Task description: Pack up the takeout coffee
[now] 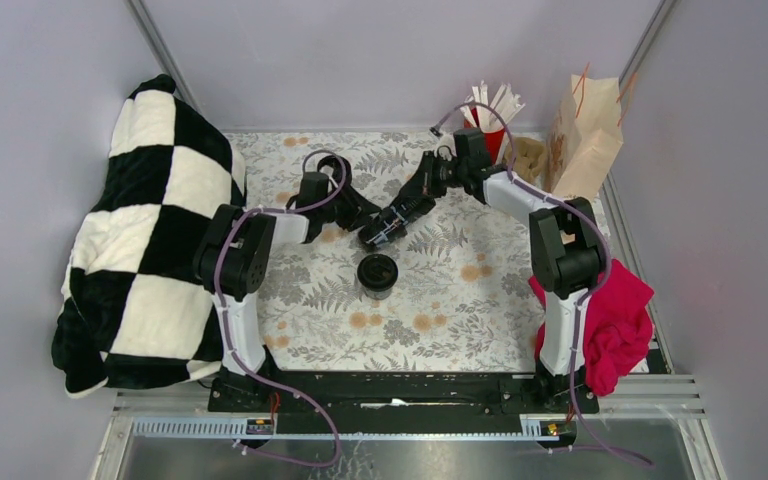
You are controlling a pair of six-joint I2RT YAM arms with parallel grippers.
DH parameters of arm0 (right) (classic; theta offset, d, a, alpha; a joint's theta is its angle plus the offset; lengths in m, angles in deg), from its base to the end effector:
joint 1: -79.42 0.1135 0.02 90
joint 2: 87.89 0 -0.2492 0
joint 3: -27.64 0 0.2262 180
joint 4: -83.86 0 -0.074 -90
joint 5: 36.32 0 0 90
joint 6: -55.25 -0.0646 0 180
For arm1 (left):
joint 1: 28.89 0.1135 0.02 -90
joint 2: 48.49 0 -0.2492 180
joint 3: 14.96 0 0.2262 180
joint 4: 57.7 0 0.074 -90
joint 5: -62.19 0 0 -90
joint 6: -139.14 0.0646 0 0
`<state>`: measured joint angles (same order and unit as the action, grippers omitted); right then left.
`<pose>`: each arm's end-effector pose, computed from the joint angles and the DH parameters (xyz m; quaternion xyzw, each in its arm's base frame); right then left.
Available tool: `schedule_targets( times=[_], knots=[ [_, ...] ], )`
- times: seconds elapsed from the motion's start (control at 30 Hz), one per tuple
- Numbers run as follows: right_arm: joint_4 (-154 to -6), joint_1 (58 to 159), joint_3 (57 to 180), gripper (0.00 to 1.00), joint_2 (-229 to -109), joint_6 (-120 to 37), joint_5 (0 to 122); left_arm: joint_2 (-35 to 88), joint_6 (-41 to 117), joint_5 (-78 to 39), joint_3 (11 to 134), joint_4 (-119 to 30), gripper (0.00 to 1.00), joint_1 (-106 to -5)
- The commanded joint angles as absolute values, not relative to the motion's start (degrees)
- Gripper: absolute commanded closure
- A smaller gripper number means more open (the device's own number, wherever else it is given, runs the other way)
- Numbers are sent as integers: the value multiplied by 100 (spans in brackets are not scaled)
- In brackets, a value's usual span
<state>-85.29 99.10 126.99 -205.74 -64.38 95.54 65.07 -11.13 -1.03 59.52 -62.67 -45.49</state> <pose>0.4161 0.1946 0.2022 -0.1098 0.8188 0.4770 0.3000 0.3791 -0.1434 0.1255 -0.2189 0.8381 -0.4436 0.2299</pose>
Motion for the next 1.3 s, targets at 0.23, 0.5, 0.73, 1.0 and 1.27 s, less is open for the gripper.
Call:
schedule_targets(
  times=[0.23, 0.5, 0.73, 1.0, 1.27],
  knots=[
    [-7529, 10142, 12698, 99, -19840, -5489, 9157, 5928, 40, -1019, 6854, -4596, 18, -4492],
    [-8357, 10104, 12410, 100, -19951, -5994, 9326, 4659, 637, -1399, 5792, -3590, 6, -3982],
    [-9011, 10094, 12169, 100, -20035, -6518, 9634, 4497, 594, -230, 5137, -4202, 22, -4003],
    [-9784, 10098, 11738, 100, -19837, -7292, 10122, 5058, -546, 558, 4785, -5999, 51, -4184],
    [-8794, 10148, 12002, 100, -19540, -6590, 9558, 6087, -920, 125, 6145, -6161, 52, -4780]
  ],
)
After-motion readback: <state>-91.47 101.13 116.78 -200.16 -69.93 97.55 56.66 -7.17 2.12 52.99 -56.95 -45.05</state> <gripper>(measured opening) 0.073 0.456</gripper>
